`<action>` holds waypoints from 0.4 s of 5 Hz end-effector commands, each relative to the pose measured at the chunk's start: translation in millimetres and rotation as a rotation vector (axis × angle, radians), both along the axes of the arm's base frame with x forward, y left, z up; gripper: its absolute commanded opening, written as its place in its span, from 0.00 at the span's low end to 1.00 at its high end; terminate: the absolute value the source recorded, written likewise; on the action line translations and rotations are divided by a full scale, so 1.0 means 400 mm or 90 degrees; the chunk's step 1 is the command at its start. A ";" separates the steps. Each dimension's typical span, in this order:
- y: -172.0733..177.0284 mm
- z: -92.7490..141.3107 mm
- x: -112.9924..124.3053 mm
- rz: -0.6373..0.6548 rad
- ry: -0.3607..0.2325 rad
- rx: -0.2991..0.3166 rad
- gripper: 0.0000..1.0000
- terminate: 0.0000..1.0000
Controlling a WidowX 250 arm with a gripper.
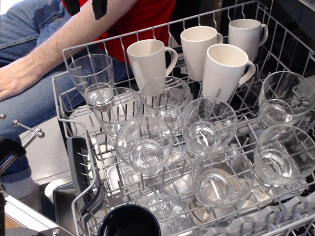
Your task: Pick up glass cup
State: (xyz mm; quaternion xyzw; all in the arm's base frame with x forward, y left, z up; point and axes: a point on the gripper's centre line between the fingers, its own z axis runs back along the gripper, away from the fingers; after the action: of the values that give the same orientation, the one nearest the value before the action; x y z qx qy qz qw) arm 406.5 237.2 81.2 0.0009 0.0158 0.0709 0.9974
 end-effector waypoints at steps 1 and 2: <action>0.000 0.000 0.000 0.000 0.000 0.000 1.00 0.00; -0.005 -0.041 0.011 0.020 -0.018 -0.008 1.00 0.00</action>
State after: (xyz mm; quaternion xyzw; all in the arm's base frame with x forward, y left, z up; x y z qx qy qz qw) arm 406.4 232.1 31.8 -0.0214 0.0315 0.0885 0.9954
